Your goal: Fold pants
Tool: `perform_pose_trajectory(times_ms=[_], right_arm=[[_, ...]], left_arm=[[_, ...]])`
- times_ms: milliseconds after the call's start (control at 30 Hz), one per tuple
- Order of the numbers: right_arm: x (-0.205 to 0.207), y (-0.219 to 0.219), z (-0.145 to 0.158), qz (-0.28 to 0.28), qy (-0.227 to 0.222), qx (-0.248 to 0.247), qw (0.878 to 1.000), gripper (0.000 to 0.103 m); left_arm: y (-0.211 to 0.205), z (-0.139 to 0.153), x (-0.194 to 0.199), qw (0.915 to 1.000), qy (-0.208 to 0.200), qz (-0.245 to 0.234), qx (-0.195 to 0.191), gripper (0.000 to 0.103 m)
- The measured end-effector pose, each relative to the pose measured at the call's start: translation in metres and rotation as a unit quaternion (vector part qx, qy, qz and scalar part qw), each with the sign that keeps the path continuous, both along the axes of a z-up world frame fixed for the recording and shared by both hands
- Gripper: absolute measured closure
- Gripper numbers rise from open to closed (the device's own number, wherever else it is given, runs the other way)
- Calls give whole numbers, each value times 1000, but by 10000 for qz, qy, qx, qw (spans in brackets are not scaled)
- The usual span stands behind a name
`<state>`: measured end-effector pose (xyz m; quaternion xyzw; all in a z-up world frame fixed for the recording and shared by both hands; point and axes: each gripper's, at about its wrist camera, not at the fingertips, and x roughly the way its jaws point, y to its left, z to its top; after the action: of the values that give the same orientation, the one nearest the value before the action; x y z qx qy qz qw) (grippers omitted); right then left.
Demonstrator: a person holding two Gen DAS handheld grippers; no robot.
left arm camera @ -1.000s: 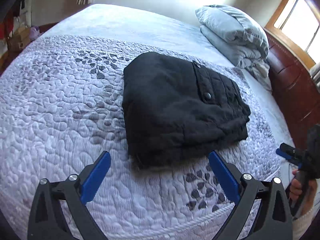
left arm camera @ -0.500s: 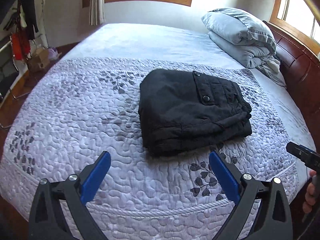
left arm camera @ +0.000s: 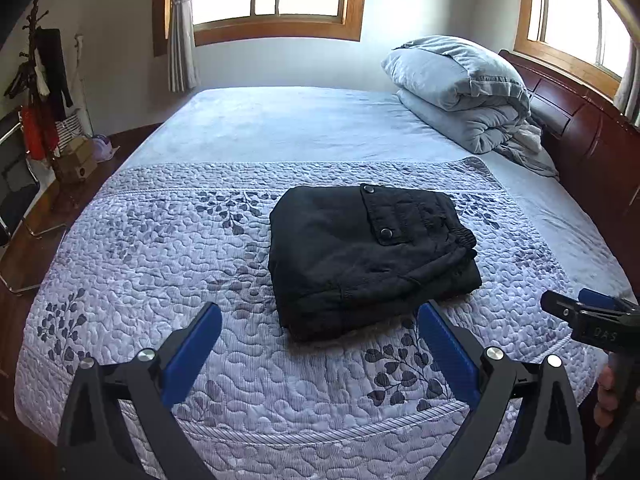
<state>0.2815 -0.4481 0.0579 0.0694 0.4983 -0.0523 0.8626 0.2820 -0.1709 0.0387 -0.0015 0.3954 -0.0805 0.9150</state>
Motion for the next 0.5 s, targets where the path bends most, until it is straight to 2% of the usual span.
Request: perform_pose_trajectory(times_ms=[167,500], right_arm=[[4,3,-3,14,64,-194,9998,3],[8,6,-12,0,152,-359,9992,3]], left_arm=[[-6,4,0,9999,-77,-74,77,4],[-11,-13,6,9998,81,-97,128,4]])
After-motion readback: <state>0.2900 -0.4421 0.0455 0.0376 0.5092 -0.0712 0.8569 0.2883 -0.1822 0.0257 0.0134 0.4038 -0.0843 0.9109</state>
